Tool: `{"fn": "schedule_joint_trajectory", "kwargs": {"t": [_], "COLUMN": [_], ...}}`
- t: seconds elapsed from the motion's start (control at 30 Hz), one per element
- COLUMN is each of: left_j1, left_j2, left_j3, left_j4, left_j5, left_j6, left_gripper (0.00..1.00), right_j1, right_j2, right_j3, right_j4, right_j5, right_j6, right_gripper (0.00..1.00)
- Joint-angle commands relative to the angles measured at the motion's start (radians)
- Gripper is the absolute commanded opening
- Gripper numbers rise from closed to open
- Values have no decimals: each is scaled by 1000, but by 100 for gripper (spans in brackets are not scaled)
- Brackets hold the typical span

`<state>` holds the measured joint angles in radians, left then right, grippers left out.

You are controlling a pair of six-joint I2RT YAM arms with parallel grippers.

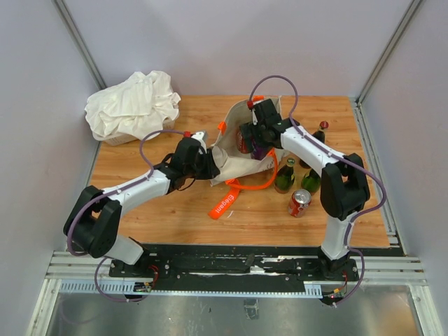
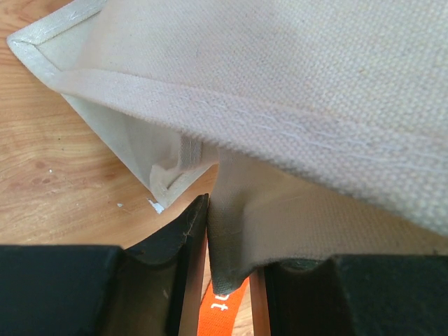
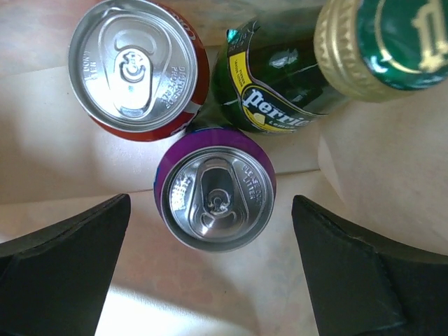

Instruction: Take the beverage out of the canvas bag

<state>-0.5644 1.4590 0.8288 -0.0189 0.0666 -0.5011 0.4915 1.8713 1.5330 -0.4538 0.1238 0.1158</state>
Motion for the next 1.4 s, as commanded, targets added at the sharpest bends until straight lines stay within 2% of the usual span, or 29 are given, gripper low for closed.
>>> {"fn": "schedule_joint_trajectory", "kwargs": {"t": [0.0,0.13,0.23,0.43,0.6,0.63,0.67,0.87,1.07,1.2,1.37], "left_j1": [0,0,0,0,0,0,1,8,52,60,63], "left_j2": [37,38,42,44,44,45,45,44,67,83,109], "left_j3": [15,12,12,19,24,25,26,39,43,50,61], "left_j4": [-60,-67,-69,-76,-83,-86,-87,-106,-99,-83,-71], "left_j5": [-3,-4,-4,-18,-38,-45,-52,-128,-116,-102,-83], "left_j6": [4,4,4,6,11,13,14,42,52,55,61], "left_gripper": [31,31,31,31,31,31,31,32,32,32,32], "right_j1": [-36,-44,-44,-43,-44,-43,-44,-44,-29,-3,38], "right_j2": [42,72,94,126,171,177,184,248,279,268,180], "right_j3": [21,29,36,47,88,97,107,215,297,332,305], "right_j4": [-38,-29,-19,8,19,21,28,24,32,26,19], "right_j5": [-10,-32,-38,-70,-96,-101,-107,-197,-267,-249,-192], "right_j6": [34,35,29,13,-10,-12,-14,-45,-71,-115,-170], "right_gripper": [99,96,86,47,29,9,2,1,1,1,1]}}
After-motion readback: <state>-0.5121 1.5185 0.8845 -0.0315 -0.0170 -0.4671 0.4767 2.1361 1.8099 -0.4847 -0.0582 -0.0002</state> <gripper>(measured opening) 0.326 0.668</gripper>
